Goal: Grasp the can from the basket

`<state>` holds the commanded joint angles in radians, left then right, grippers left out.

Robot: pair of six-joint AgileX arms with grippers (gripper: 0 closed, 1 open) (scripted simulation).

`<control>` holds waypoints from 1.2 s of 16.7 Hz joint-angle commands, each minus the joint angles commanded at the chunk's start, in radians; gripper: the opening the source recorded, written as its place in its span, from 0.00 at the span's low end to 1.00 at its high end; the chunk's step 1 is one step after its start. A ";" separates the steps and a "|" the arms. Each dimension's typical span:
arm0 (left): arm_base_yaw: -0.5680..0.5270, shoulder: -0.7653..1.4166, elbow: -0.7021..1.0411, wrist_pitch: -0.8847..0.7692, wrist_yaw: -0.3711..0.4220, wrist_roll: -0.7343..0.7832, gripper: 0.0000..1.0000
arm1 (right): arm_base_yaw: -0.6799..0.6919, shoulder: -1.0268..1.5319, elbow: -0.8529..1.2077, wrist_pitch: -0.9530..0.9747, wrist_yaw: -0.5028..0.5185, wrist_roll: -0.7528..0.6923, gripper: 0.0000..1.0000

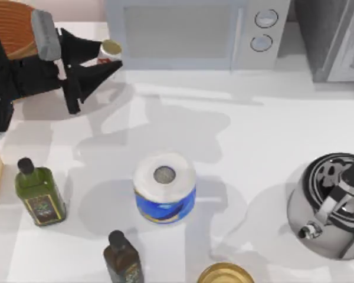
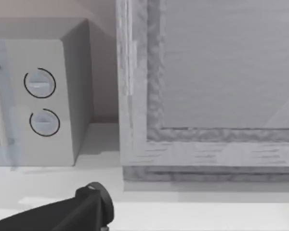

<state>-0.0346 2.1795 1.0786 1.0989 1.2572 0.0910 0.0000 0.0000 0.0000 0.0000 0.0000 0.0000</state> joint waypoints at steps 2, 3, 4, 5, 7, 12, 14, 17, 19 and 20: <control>-0.023 0.140 0.049 0.071 0.088 0.002 0.00 | 0.000 0.000 0.000 0.000 0.000 0.000 1.00; -0.036 0.198 0.066 0.101 0.125 0.002 0.00 | 0.000 0.000 0.000 0.000 0.000 0.000 1.00; -0.050 0.245 0.076 0.126 0.157 0.002 0.00 | 0.000 0.000 0.000 0.000 0.000 0.000 1.00; -0.064 0.284 0.080 0.147 0.183 0.002 0.00 | 0.000 0.000 0.000 0.000 0.000 0.000 1.00; -0.090 0.332 0.075 0.175 0.220 0.001 0.00 | 0.000 0.000 0.000 0.000 0.000 0.000 1.00; -0.099 0.341 0.070 0.182 0.228 0.001 0.00 | 0.000 0.000 0.000 0.000 0.000 0.000 1.00; -0.099 0.341 0.070 0.182 0.228 0.001 0.08 | 0.000 0.000 0.000 0.000 0.000 0.000 1.00; -0.099 0.341 0.070 0.182 0.228 0.001 0.30 | 0.000 0.000 0.000 0.000 0.000 0.000 1.00; -0.099 0.341 0.070 0.182 0.228 0.001 0.45 | 0.000 0.000 0.000 0.000 0.000 0.000 1.00; -0.099 0.341 0.070 0.182 0.228 0.001 0.53 | 0.000 0.000 0.000 0.000 0.000 0.000 1.00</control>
<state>-0.1336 2.5207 1.1481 1.2811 1.4857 0.0920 0.0000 0.0000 0.0000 0.0000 0.0000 0.0000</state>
